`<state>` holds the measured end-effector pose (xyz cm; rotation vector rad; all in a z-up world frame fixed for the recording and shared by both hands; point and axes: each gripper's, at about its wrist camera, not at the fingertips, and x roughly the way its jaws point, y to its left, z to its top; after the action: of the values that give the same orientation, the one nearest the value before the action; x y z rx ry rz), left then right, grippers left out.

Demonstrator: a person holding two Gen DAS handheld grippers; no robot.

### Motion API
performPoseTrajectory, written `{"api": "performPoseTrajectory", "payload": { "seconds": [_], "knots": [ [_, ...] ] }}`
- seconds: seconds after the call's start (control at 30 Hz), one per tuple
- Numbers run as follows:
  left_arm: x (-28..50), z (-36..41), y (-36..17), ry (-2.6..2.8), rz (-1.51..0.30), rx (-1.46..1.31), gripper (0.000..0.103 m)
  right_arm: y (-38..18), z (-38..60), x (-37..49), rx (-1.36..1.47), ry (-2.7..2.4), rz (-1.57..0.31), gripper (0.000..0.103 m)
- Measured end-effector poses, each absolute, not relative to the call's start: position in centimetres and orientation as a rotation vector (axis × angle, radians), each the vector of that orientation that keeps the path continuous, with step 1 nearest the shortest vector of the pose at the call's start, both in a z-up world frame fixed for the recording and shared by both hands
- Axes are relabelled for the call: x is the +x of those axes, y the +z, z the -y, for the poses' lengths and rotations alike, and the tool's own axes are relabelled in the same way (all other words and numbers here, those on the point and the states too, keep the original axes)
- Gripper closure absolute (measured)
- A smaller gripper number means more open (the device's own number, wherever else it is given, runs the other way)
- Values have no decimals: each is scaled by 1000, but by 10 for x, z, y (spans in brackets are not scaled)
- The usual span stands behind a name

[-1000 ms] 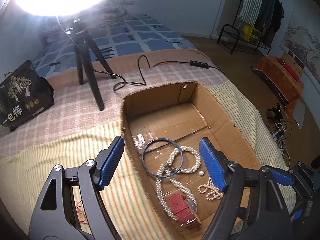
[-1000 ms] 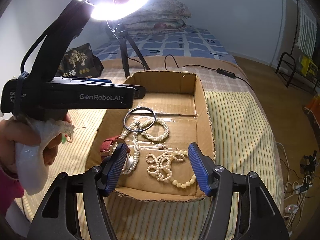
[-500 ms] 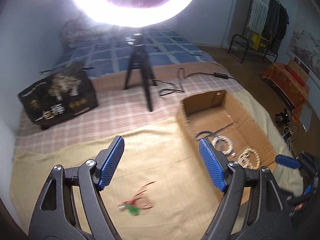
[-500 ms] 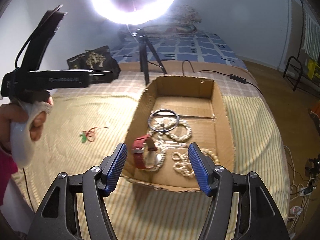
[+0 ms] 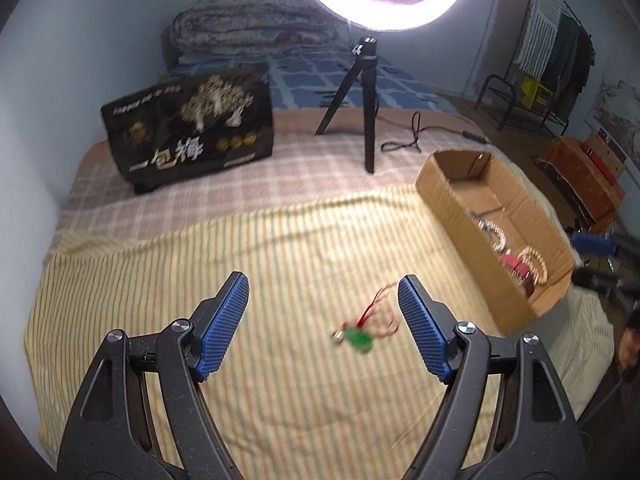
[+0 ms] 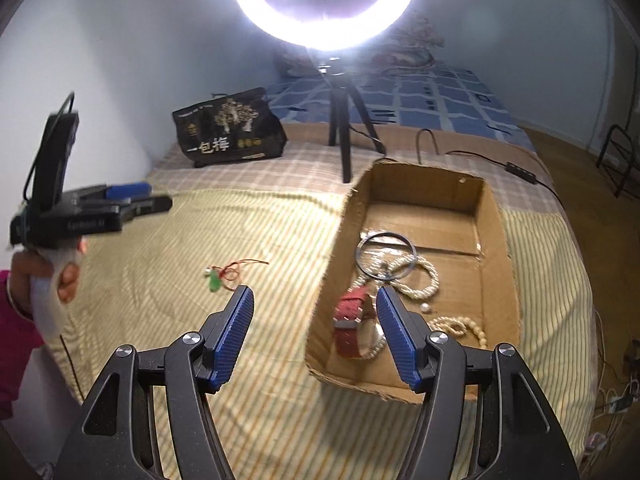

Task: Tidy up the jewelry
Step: 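Move both tools back over the bed toward the jade pendant and pearl earring, then close the left tool on the pearl earring while the right tool grasps the green jade pendant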

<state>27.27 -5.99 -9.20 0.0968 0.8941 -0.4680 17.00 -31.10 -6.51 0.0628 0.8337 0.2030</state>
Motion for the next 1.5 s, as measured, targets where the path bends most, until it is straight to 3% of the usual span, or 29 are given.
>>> {"api": "performPoseTrajectory", "payload": {
  "seconds": [0.37,0.83,1.5],
  "knots": [
    [261,31,-123,-504,-940,96,24,-79,261,183,-6,314,-881,40],
    [266,65,-170,-629,-1009,151,51,-119,229,187,-5,364,-964,40],
    [278,76,-196,-587,-1009,166,61,-147,216,199,2,344,-996,46]
  ]
}}
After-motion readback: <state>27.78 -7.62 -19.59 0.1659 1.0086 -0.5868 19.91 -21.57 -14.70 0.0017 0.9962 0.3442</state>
